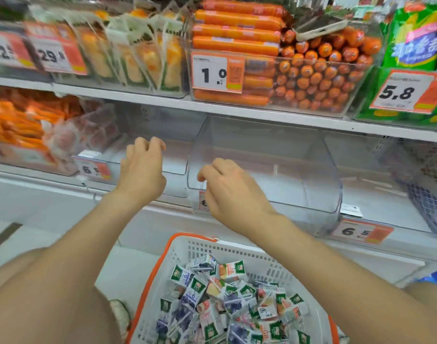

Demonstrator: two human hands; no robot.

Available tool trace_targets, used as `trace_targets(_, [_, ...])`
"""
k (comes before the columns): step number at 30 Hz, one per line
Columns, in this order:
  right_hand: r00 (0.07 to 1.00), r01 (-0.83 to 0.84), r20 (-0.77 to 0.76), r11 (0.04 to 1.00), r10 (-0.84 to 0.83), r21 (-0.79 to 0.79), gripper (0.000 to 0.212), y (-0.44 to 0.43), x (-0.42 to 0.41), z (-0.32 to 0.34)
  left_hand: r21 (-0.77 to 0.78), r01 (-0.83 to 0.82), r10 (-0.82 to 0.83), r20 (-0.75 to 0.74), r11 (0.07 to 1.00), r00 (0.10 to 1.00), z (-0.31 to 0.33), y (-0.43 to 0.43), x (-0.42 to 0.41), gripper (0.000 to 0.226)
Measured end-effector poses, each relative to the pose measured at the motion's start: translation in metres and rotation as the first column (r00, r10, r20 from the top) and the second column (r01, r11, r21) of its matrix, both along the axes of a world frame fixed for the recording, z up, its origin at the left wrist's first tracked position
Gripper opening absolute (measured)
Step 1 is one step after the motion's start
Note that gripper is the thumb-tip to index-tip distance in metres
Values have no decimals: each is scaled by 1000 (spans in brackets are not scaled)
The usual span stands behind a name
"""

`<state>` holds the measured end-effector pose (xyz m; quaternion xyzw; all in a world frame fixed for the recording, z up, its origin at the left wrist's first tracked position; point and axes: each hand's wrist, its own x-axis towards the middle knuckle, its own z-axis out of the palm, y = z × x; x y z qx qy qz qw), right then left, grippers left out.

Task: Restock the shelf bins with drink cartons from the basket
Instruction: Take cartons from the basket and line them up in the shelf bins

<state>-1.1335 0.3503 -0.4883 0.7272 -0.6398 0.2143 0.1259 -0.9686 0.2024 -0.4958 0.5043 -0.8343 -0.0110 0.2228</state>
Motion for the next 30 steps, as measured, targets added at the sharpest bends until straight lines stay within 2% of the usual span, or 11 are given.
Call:
trace_targets(2, [997,26,-75,997,-31,-67,22,-27,27,-3,90,-33,16,187,995,982,-6,-29,20,60])
trace_targets(4, [980,35,-195,997,-48,-68,27,-56,53,-4,99,-44,12,310,994,951,-12,-52,38,51])
trace_targets(6, [943,36,-329,999,-43,-29,34,-83,76,-2,82,-70,37,348,994,937,-18,-67,52,38])
trace_targets(8, [919,67,-392,995,-32,76,41,-106,91,-4,58,-76,51,351,995,935,-21,-73,58,39])
trace_targets(10, [922,133,-385,965,-37,224,47,-124,99,-6,24,-68,55,359,997,932,-22,-75,57,45])
trace_targets(12, [935,183,-348,938,-72,296,52,-135,102,-9,17,-50,41,352,999,935,-23,-75,54,43])
trace_targets(18, [949,215,-283,941,-138,263,49,-138,104,-2,49,8,-20,249,999,968,-21,-85,62,45])
trace_targets(23, [949,249,-258,934,-182,256,57,-120,109,-13,165,73,-117,278,984,954,-16,-76,63,43])
trace_targets(27, [955,182,-276,949,-108,258,52,-106,102,-14,242,83,-150,278,967,949,-17,-63,67,37])
trace_targets(30, [976,60,-218,956,4,286,47,-90,93,-13,293,55,-138,271,955,953,-11,-45,62,39])
